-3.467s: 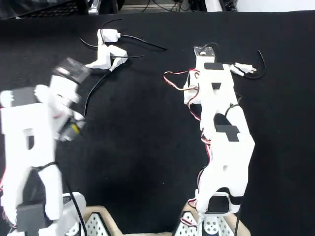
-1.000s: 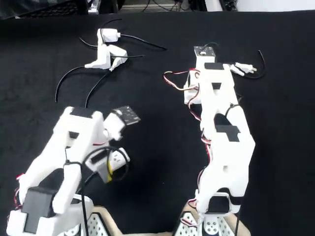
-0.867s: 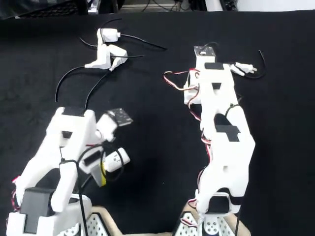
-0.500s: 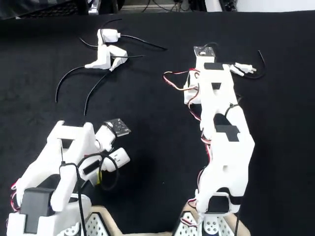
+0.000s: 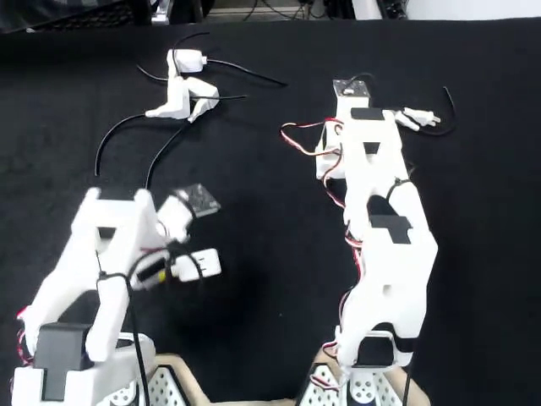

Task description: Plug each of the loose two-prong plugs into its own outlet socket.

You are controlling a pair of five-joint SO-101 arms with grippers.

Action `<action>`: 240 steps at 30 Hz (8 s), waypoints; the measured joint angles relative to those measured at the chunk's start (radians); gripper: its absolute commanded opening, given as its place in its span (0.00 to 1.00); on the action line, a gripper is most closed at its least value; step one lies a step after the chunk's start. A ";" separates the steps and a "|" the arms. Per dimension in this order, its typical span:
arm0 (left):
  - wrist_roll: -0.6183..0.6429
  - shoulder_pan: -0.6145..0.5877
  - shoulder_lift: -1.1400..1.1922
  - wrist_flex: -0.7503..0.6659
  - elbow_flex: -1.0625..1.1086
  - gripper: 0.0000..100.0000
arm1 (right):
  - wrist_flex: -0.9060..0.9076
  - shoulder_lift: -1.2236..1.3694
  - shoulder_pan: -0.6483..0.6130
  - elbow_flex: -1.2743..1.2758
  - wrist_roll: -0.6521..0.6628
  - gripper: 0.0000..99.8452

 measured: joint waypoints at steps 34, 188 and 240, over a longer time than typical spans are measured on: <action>-0.526 -0.657 -0.051 0.358 -0.787 0.03 | 0.000 0.000 0.000 0.000 0.000 0.16; 0.698 -0.910 -0.164 -0.767 0.397 0.17 | 0.399 0.763 -0.927 -1.376 0.477 0.33; 0.985 -1.478 -0.157 -0.756 0.341 0.17 | 0.275 0.741 -1.053 -1.405 0.706 0.31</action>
